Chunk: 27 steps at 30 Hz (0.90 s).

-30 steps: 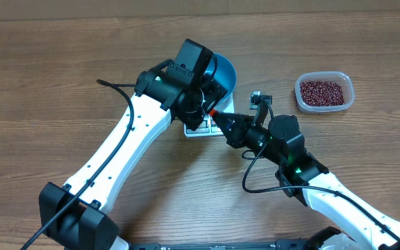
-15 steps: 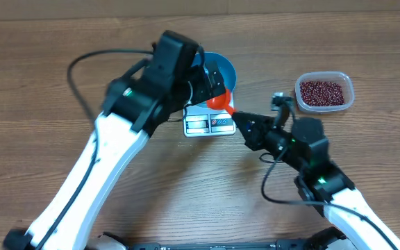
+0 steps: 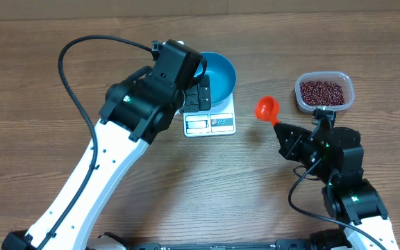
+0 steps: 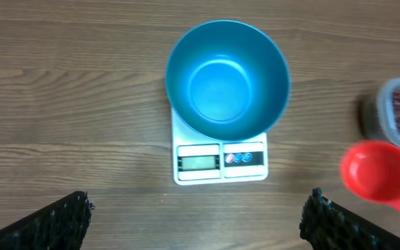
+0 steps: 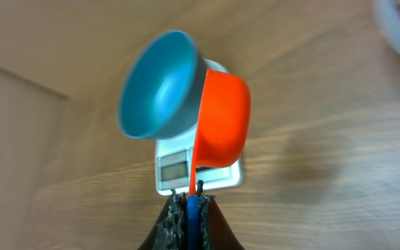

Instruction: Scoop item into bowl and weigh 150g on scale

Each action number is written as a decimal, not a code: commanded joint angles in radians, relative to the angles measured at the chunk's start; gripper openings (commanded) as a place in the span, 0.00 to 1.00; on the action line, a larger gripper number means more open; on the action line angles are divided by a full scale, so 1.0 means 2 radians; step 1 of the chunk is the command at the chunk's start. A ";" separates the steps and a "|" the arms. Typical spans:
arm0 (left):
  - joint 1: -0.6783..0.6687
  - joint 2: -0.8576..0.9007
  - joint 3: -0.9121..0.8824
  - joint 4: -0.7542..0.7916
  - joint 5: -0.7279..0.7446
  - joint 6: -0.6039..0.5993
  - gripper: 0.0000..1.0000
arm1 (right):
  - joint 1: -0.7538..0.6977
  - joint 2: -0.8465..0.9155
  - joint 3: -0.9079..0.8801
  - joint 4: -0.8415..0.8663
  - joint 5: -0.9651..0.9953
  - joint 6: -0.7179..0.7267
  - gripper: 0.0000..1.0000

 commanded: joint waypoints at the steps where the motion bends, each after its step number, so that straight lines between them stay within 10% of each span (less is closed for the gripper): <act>1: -0.001 0.008 0.004 0.002 -0.026 0.012 1.00 | -0.011 -0.005 0.011 -0.014 0.007 -0.023 0.04; 5: -0.001 0.011 0.004 0.004 -0.006 0.022 1.00 | -0.011 -0.005 0.011 -0.026 0.007 -0.036 0.03; 10: -0.002 0.011 0.002 0.004 0.014 0.058 0.04 | -0.011 -0.005 0.010 -0.028 0.007 -0.037 0.04; 27: -0.068 0.011 -0.184 0.146 0.029 0.091 0.04 | -0.014 -0.005 0.011 -0.051 0.008 -0.063 0.04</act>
